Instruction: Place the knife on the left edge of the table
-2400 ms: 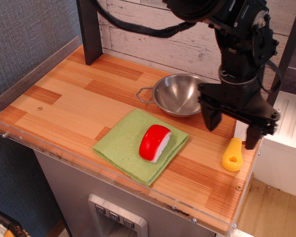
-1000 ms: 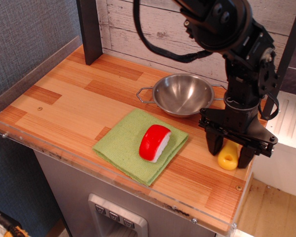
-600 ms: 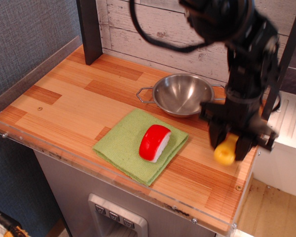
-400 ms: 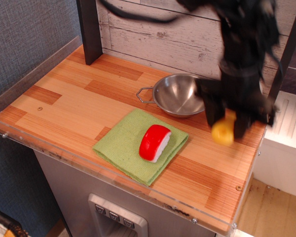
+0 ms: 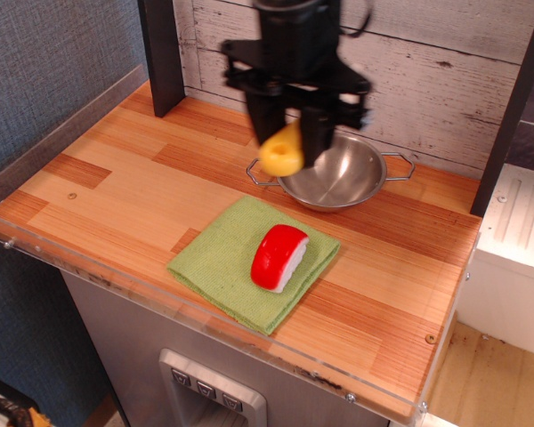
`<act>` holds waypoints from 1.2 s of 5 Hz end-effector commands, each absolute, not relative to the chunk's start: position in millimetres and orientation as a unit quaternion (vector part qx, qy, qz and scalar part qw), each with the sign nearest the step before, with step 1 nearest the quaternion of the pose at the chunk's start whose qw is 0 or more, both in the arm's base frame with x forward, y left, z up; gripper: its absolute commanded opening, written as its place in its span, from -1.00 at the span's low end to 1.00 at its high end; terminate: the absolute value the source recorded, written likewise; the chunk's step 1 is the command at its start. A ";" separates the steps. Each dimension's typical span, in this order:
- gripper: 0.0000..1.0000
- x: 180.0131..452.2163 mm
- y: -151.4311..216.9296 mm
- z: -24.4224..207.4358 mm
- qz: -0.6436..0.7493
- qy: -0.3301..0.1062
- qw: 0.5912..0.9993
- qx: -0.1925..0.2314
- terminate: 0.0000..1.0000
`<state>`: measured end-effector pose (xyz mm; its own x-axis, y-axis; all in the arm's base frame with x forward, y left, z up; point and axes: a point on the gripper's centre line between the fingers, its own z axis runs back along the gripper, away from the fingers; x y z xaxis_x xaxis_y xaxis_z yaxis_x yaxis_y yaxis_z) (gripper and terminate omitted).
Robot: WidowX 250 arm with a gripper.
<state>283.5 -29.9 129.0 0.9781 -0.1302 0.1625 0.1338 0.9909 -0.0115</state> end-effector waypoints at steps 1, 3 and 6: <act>-1.00 293.5 69.5 105.6 -0.104 -0.034 0.994 0.005 -1.00; -1.00 287.3 142.6 78.7 -0.109 -0.020 0.994 0.026 -1.00; 1.00 282.5 145.2 43.9 -0.083 -0.009 0.996 0.031 -1.00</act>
<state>279.7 143.7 30.1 0.9859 -0.1658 -0.0205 0.1665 0.9854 0.0350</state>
